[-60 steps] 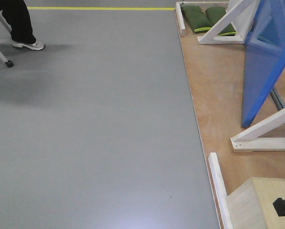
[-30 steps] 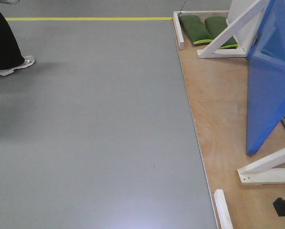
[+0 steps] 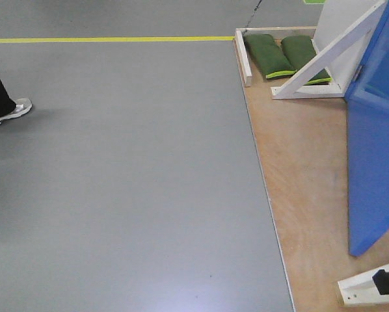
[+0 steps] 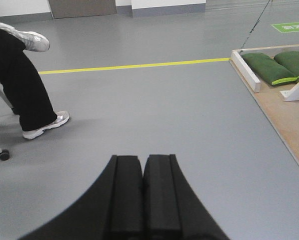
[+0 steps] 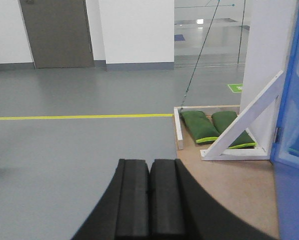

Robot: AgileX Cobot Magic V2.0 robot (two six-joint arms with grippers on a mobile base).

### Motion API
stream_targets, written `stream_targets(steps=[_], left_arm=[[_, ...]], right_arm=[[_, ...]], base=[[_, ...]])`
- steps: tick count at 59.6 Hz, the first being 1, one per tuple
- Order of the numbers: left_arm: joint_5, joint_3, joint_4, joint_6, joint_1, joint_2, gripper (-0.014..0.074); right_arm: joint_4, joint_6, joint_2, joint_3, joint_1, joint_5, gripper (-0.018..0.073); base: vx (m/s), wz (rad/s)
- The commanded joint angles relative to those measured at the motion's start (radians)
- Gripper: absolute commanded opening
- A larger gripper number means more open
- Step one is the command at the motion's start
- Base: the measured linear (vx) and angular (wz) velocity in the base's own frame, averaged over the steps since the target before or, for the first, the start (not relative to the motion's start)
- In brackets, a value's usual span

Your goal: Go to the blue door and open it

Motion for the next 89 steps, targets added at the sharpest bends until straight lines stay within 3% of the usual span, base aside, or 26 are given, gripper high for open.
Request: stream_targets(steps=[1,41,89], left_arm=[[-0.078,0.004,0.0,-0.003,0.001,-0.014,0.007],[-0.078,0.004,0.0,-0.003,0.001,-0.014,0.007],[-0.078,0.004,0.0,-0.003,0.001,-0.014,0.007]], right_arm=[[-0.003,0.0,-0.015,0.019,-0.005,-0.09,0.0006],[-0.003,0.0,-0.015,0.019,-0.005,-0.086,0.0006],[-0.003,0.0,-0.015,0.019,-0.005,-0.088,0.0006]], base=[[0.39,-0.05],[0.31,-0.07],[0.09,-0.02]])
